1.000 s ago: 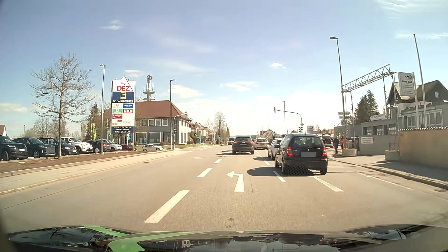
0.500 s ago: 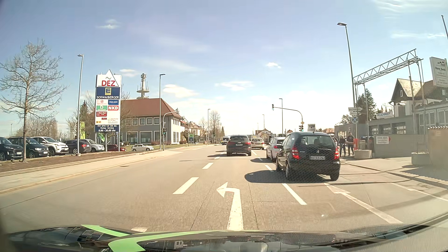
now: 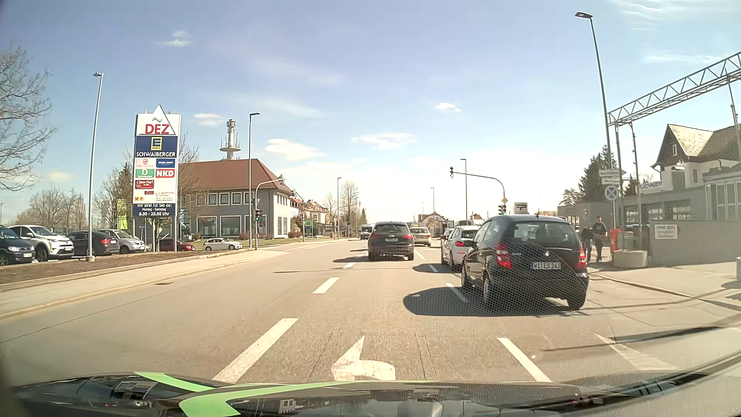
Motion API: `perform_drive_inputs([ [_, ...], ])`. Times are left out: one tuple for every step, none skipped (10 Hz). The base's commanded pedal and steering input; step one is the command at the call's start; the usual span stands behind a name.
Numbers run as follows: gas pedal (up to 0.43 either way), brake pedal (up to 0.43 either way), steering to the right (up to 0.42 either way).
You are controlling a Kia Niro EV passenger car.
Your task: Follow the waypoints while adhering to traffic rules and regulations
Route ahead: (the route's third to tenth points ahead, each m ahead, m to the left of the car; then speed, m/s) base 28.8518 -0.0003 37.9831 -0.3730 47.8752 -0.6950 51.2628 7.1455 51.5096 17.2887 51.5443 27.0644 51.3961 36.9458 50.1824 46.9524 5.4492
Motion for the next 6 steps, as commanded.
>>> perform_drive_inputs([
  [0.0,0.232,0.003],
  [0.0,0.207,0.003],
  [0.0,0.195,0.003],
  [0.0,0.195,0.001],
  [0.0,0.189,-0.002],
  [0.0,0.195,-0.004],
])
